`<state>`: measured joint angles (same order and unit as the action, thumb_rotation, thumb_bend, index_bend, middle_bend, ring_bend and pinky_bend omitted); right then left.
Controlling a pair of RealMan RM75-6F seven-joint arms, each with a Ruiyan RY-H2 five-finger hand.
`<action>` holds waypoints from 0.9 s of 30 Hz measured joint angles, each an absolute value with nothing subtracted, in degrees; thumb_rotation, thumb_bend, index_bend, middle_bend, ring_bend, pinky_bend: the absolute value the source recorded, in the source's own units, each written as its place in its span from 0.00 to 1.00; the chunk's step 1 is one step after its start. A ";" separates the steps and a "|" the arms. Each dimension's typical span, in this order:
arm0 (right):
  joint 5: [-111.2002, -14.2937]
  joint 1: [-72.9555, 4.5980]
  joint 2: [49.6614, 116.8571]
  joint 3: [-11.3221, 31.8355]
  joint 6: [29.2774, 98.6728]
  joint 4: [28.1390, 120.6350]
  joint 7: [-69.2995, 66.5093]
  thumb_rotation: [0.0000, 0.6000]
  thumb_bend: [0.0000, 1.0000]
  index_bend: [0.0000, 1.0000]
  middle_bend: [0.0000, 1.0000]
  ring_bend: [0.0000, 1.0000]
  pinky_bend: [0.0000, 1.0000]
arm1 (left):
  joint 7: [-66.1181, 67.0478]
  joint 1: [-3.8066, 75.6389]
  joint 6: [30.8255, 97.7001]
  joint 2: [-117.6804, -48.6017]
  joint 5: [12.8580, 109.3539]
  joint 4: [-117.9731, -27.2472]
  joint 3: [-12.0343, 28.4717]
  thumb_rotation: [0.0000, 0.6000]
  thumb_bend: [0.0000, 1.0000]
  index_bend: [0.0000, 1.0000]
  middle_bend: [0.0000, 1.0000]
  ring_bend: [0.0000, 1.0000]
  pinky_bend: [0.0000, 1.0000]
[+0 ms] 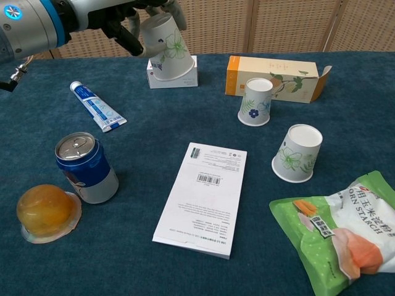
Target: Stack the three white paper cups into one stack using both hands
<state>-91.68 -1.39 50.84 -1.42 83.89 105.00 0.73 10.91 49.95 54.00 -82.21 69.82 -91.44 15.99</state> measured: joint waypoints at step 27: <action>-91.09 -3.11 49.93 -0.80 81.92 104.15 -1.93 0.94 0.19 0.00 0.00 0.00 0.40 | 12.94 59.51 49.25 -92.85 65.70 -78.84 18.24 1.00 0.50 0.28 0.26 0.32 0.55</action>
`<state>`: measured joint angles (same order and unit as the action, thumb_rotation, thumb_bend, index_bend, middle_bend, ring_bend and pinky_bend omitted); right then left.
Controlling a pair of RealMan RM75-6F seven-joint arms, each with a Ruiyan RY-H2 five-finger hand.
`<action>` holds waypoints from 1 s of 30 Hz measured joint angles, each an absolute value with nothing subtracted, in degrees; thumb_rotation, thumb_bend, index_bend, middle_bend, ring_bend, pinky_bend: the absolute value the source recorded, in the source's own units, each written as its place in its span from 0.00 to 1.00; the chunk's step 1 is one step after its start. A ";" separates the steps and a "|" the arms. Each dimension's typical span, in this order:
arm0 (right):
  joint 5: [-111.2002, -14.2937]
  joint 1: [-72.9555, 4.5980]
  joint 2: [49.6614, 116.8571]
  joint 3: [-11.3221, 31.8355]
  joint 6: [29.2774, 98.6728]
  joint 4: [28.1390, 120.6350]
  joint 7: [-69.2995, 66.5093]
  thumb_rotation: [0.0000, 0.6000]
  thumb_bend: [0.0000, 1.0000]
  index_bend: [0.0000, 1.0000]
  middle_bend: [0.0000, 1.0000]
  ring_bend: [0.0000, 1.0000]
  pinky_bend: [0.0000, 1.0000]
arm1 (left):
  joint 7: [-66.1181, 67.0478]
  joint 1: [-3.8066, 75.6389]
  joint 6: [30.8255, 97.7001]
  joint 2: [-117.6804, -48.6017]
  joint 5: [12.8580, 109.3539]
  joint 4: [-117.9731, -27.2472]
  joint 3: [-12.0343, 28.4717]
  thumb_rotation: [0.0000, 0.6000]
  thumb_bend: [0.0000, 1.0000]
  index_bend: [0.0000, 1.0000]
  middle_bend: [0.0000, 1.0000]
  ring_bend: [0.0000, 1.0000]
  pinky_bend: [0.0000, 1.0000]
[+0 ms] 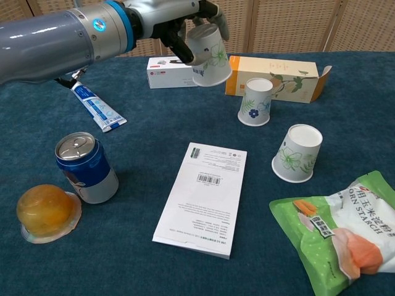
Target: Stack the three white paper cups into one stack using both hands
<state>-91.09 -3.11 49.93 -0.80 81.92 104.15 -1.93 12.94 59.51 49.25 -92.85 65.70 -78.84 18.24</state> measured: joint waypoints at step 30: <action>-88.82 -3.06 48.27 0.54 82.89 103.41 -4.00 0.94 0.19 0.00 0.00 0.00 0.40 | 3.86 72.67 41.98 -106.95 67.41 -55.60 21.50 1.00 0.50 0.28 0.26 0.31 0.51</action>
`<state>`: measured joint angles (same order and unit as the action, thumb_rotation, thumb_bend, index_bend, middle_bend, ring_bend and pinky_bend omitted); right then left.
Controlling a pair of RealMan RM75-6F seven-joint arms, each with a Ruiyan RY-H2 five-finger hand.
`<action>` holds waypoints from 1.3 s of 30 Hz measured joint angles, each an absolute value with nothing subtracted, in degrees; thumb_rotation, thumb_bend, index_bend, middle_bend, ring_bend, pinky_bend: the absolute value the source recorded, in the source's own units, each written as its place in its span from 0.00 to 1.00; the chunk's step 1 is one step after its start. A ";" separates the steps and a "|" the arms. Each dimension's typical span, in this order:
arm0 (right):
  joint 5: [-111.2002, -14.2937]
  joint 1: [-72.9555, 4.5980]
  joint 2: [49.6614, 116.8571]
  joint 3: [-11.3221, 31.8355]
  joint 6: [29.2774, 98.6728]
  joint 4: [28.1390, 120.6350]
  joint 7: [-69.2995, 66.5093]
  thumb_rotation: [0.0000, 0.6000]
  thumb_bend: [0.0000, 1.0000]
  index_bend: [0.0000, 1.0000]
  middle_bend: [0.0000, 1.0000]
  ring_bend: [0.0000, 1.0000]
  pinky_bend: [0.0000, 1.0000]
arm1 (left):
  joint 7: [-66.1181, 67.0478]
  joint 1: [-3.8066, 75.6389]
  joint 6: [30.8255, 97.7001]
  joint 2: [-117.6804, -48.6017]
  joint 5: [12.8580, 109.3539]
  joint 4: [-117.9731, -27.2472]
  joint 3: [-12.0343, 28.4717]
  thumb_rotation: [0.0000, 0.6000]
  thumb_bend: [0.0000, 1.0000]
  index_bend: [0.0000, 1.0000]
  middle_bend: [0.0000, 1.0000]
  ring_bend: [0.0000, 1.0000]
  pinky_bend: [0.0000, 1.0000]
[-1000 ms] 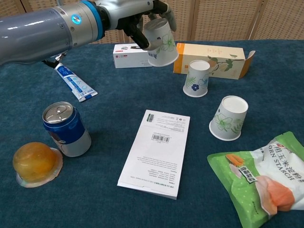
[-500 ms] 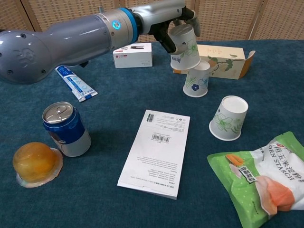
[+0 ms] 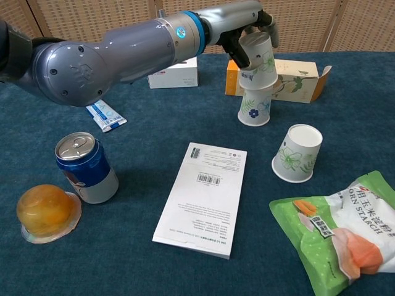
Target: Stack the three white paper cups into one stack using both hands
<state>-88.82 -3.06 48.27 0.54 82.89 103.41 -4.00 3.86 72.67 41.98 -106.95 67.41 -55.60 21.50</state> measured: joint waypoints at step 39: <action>-88.27 -5.29 50.49 2.20 81.18 97.51 -11.10 0.96 0.20 0.00 0.00 0.00 0.40 | 7.09 68.12 42.66 -96.56 66.41 -72.27 17.34 1.00 0.50 0.00 0.00 0.00 0.17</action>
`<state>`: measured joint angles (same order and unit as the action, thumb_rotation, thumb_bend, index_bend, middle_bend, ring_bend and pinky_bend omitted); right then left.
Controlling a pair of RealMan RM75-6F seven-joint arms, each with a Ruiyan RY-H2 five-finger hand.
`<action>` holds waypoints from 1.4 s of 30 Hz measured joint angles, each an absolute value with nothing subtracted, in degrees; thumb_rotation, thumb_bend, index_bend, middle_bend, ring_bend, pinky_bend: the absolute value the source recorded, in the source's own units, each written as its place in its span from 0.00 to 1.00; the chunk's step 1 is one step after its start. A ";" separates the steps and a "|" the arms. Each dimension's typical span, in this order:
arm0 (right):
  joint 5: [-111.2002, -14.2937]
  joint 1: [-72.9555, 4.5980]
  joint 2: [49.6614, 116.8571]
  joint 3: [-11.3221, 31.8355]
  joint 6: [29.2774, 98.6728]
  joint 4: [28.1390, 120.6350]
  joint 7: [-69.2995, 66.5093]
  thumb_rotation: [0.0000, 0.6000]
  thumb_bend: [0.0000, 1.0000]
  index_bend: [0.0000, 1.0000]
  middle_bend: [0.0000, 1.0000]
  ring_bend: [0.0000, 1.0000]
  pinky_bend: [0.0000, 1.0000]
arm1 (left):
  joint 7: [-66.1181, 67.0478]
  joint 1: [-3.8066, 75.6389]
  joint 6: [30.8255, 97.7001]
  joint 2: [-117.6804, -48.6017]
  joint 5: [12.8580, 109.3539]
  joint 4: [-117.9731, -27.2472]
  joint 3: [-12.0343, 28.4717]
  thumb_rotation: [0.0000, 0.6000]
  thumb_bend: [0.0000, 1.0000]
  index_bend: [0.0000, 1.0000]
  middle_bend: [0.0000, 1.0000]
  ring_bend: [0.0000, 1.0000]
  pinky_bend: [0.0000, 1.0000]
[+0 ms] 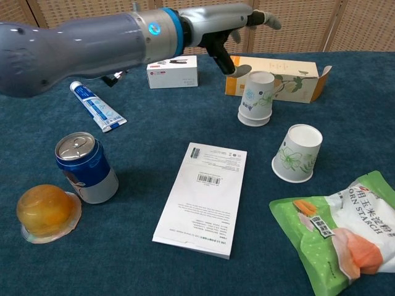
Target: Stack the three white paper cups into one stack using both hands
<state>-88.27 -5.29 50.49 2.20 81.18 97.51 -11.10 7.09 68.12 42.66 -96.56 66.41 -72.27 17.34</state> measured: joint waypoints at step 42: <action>-89.14 -25.17 57.49 8.65 64.38 94.58 -11.65 1.00 0.24 0.00 0.00 0.00 0.45 | -4.15 26.75 75.95 -60.54 84.50 -106.62 -1.83 1.00 0.49 0.00 0.00 0.00 0.16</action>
<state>-89.14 -25.17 57.49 8.65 64.38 94.58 -11.65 -4.15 26.75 75.95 -60.54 84.50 -106.62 -1.83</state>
